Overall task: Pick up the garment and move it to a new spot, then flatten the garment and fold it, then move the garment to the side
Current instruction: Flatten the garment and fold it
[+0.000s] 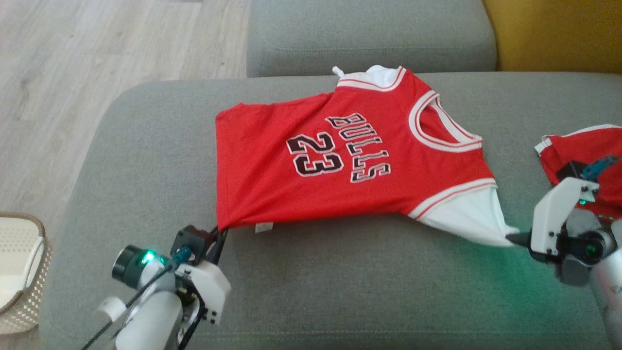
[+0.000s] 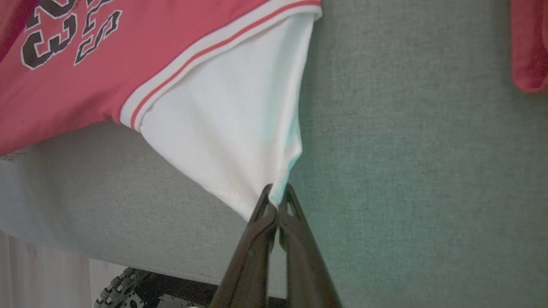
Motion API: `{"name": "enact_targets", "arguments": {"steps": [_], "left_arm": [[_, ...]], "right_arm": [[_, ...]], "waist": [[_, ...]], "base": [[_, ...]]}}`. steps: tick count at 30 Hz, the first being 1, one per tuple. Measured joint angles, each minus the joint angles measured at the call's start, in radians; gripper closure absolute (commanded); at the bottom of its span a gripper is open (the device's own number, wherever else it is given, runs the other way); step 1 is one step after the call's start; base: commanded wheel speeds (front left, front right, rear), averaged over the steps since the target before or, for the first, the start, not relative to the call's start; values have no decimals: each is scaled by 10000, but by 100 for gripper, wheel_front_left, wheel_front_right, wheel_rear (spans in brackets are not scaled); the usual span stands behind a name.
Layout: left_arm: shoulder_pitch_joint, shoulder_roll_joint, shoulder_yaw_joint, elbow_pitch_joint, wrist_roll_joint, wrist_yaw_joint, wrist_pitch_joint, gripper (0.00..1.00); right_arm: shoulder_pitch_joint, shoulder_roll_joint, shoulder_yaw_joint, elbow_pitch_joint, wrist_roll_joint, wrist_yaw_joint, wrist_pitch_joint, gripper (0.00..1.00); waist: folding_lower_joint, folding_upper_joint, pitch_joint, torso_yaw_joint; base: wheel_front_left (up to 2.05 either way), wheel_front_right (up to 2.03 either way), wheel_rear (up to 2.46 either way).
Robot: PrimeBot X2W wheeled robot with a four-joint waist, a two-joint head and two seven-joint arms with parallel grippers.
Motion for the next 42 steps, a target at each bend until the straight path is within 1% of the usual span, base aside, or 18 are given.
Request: {"name": "enact_targets", "arguments": {"steps": [4,5,11,14,17,21,28,30,35,39,42], "left_arm": [[331,46,-58,-102,-4,-119,0,100],[589,42,-46,-159,-81,-173,0,100],[1535,142,-159,-418,-314,-291,15,100],[1923,305,-357,-732,-334,-353,161,100],[2284,522,-458,-1143,-460,-497,253,100],[2710,865,-648,-1718,-556,-523,525,100],[3522,1388,-963,-3007,-830,-619,1218,100],[3629,1542,-970,-3325,-928,-656,1409,100],[3654,1689,-961,-4107,-995,-623,1737,100],[3588,1699,-941,-4560,-1118,-587,1965,100],[3455,1712,-934,-4625,-1143,-587,1996,100]], "right_arm": [[531,-222,-36,-591,102,-2,830,100],[793,-343,-82,-861,100,0,1233,100],[1729,-558,-522,-1684,90,0,2245,100],[2220,-671,-709,-2167,-36,0,2788,100],[2624,-771,-1135,-2606,-130,0,3344,100],[3145,-790,-1601,-3260,-311,0,4130,100],[4491,-784,-2234,-4909,-552,0,5779,100],[4813,-750,-2512,-5373,-652,0,6082,100],[4911,-355,-3196,-6174,-980,0,6123,100],[4597,-36,-3361,-6362,-1204,-2,5595,100],[4311,8,-3359,-6360,-1310,-2,5269,100]], "waist": [[0,0,-130,31],[0,0,-195,48],[0,0,-390,176],[0,0,-477,267],[0,0,-542,357],[0,0,-622,462],[0,0,-715,561],[0,0,-709,568],[0,0,-603,578],[0,0,-456,617],[0,0,-373,649]], "base": [[0,0,0],[0,0,0],[0,0,0],[0,0,0],[0,0,0],[0,0,0],[0,0,0],[0,0,0],[0,0,0],[0,0,0],[0,0,0]]}}
